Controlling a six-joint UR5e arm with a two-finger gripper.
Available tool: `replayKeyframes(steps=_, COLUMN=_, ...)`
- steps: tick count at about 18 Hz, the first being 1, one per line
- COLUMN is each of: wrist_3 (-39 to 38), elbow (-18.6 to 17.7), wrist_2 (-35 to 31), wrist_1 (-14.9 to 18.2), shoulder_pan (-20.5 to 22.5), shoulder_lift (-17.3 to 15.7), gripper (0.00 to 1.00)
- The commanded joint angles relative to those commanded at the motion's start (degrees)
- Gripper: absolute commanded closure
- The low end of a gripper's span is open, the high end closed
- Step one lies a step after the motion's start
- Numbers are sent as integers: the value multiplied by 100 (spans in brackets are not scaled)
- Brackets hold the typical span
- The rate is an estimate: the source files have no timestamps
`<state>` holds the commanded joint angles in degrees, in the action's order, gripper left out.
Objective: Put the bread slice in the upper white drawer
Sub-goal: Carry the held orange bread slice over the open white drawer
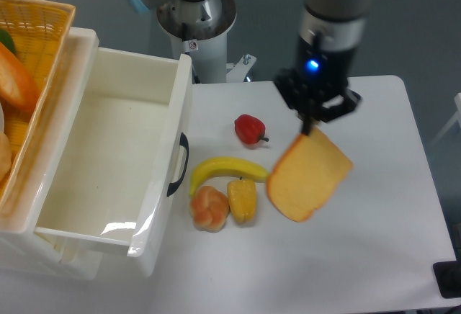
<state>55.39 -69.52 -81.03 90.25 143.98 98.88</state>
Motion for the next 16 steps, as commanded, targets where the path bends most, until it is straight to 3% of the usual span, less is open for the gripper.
replayKeyframes(steps=8, wrist_3=-862, elbow=-650, wrist_2=-35, wrist_1=264, shoulder_pan=-1204, shoulder_lift=-765, gripper=100)
replayKeyframes(steps=13, wrist_3=-1460, elbow=-931, wrist_2=-35, wrist_1=291, shoulder_pan=-1873, shoulder_lift=-809, gripper=100)
replayKeyframes(steps=16, wrist_3=-1567, elbow=-1037, wrist_2=17, wrist_1=273, shoulder_pan=-2049, shoulder_lift=-783, gripper=100)
